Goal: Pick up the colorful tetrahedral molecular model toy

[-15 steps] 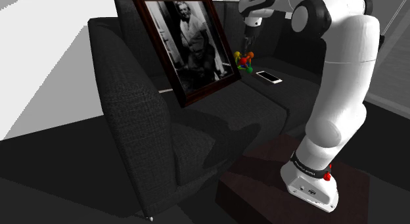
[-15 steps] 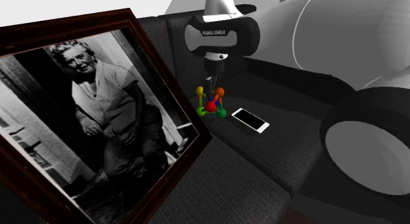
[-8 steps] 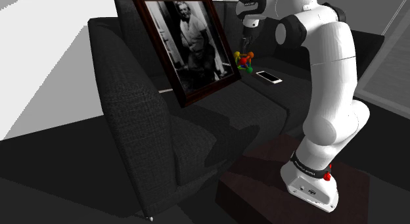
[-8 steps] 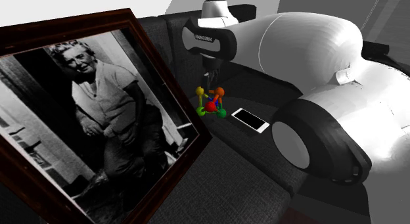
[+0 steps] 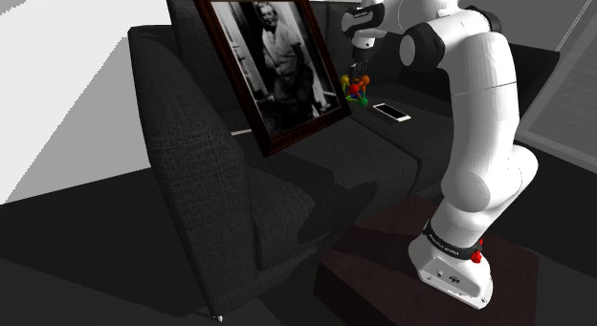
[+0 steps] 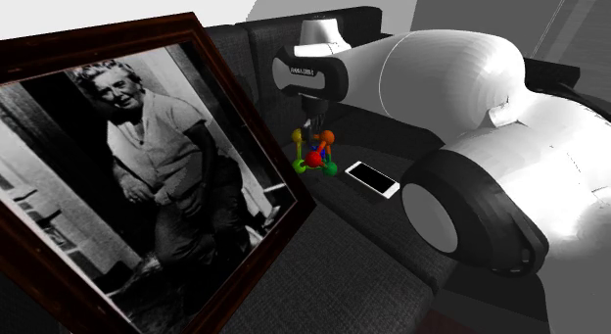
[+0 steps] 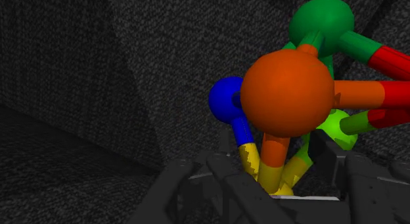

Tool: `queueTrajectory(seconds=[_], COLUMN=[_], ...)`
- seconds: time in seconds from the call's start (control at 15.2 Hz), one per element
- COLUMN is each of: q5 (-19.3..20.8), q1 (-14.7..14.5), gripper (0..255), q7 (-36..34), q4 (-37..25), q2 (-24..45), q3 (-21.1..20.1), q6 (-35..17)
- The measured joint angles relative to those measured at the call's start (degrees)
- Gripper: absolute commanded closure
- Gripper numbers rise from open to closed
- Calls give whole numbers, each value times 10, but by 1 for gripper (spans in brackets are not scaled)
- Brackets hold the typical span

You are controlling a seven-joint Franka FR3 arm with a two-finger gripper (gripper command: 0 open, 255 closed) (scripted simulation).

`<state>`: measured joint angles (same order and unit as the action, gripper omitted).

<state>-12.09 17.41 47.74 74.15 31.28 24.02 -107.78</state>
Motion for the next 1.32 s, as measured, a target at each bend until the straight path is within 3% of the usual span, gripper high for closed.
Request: queueTrajectory(seconds=[0.66, 1.32], q5=[0, 1], q1=[1, 12], gripper=[255, 255], q7=[0, -4], q4=[-3, -85], q2=[0, 5], q3=[0, 1], q6=[2, 78])
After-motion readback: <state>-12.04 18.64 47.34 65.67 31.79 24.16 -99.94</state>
